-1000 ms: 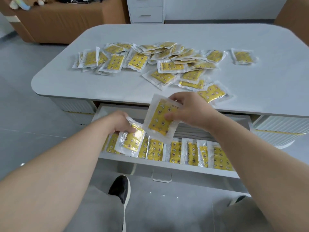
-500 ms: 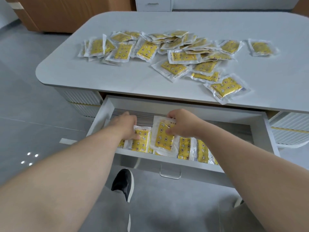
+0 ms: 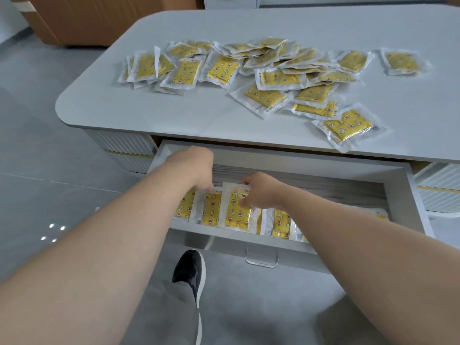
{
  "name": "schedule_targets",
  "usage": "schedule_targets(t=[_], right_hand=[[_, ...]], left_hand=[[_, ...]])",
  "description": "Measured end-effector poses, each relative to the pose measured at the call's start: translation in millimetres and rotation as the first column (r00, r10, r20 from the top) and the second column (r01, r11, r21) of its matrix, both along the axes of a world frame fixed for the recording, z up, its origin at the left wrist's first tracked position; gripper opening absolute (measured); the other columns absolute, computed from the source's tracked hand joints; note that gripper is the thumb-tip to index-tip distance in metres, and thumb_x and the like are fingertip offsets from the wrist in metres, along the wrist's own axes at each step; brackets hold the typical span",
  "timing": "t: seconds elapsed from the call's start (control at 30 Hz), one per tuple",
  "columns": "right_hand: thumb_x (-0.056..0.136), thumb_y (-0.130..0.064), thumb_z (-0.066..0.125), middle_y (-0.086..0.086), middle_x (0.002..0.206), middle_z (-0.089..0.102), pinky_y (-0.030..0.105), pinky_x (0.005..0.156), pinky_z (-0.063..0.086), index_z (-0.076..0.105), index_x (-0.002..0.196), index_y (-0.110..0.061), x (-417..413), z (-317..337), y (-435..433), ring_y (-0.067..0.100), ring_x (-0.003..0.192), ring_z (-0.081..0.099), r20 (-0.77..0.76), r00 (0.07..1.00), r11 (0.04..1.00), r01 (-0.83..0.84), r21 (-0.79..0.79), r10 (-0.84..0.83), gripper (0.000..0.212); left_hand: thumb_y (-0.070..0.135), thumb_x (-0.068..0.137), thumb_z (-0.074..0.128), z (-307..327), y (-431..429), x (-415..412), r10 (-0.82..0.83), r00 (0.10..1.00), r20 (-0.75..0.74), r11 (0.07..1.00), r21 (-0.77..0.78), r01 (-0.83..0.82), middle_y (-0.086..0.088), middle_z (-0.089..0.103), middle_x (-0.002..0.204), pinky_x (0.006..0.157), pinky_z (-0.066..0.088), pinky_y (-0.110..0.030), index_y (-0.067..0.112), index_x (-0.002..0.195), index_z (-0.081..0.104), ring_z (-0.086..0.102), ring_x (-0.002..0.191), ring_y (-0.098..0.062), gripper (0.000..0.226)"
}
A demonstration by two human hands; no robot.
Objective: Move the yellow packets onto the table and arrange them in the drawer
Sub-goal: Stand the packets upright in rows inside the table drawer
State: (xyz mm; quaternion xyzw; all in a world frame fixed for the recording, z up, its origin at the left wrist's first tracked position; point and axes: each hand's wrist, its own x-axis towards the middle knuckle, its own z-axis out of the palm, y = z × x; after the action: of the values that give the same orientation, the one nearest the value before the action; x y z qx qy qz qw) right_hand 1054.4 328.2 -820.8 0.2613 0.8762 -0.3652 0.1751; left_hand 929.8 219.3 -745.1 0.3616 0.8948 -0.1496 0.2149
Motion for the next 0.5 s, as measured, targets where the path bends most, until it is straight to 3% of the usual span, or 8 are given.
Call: schedule_targets(t=[0.13,0.23,0.3,0.37,0.43,0.5], right_hand=[[0.089,-0.017,0.07,0.0,0.091,0.058,0.023,0.056,0.043,0.057,0.128,-0.008,-7,-18,-10,0.015,0.076,0.056,0.078,0.996,0.992,-0.047,0.114,0.038,0.042],[0.085,-0.035,0.075,0.003,0.106,0.056,0.03,0.067,0.054,0.054,0.125,-0.014,-6,-19,-17,0.018,0.085,0.058,0.125,0.991,0.966,-0.077,0.248,0.047,0.05],[0.081,-0.051,0.077,0.006,0.122,0.052,0.038,0.081,0.058,0.049,0.13,-0.02,-3,-17,-19,0.023,0.098,0.059,0.176,0.982,0.92,-0.127,0.37,0.065,0.064],[0.08,-0.058,0.076,0.01,0.131,0.05,0.041,0.085,0.058,0.041,0.14,-0.02,0,-14,-20,0.027,0.106,0.06,0.198,0.979,0.911,-0.128,0.391,0.052,0.079],[0.083,-0.06,0.073,0.013,0.132,0.049,0.04,0.082,0.057,0.035,0.143,-0.017,1,-7,-20,0.029,0.108,0.06,0.203,0.978,0.912,-0.122,0.391,0.044,0.084],[0.087,-0.058,0.069,0.012,0.126,0.052,0.039,0.076,0.057,0.039,0.139,-0.014,0,6,-18,0.027,0.1,0.062,0.162,0.986,0.919,-0.088,0.384,0.027,0.074]], left_hand=[[0.039,0.09,0.072,7,2,7,-0.019,1.0,0.005,0.999,-0.027,0.019,-0.001,0.062,0.125,0.094,0.055,-0.04,0.019,0.133,0.057,0.062,0.109,-0.026,0.049],[0.038,0.091,0.07,18,6,11,-0.005,1.0,-0.005,0.999,-0.037,0.005,0.0,0.063,0.124,0.09,0.054,-0.037,0.02,0.132,0.059,0.062,0.108,-0.024,0.046],[0.032,0.091,0.069,26,10,15,0.008,0.999,-0.031,1.0,0.03,-0.007,0.001,0.065,0.117,0.075,0.052,-0.033,0.02,0.126,0.063,0.063,0.101,-0.023,0.038],[0.025,0.09,0.068,36,14,22,0.02,0.997,-0.08,0.99,0.143,-0.008,0.003,0.064,0.107,0.057,0.041,-0.029,0.022,0.118,0.066,0.061,0.091,-0.022,0.028],[0.021,0.09,0.068,43,19,28,0.022,0.992,-0.126,0.963,0.267,0.013,0.002,0.064,0.102,0.052,0.033,-0.027,0.022,0.112,0.067,0.061,0.085,-0.022,0.021],[0.02,0.091,0.067,50,24,35,0.033,0.99,-0.136,0.926,0.377,0.021,0.0,0.065,0.102,0.055,0.036,-0.027,0.021,0.107,0.067,0.062,0.086,-0.024,0.017]])
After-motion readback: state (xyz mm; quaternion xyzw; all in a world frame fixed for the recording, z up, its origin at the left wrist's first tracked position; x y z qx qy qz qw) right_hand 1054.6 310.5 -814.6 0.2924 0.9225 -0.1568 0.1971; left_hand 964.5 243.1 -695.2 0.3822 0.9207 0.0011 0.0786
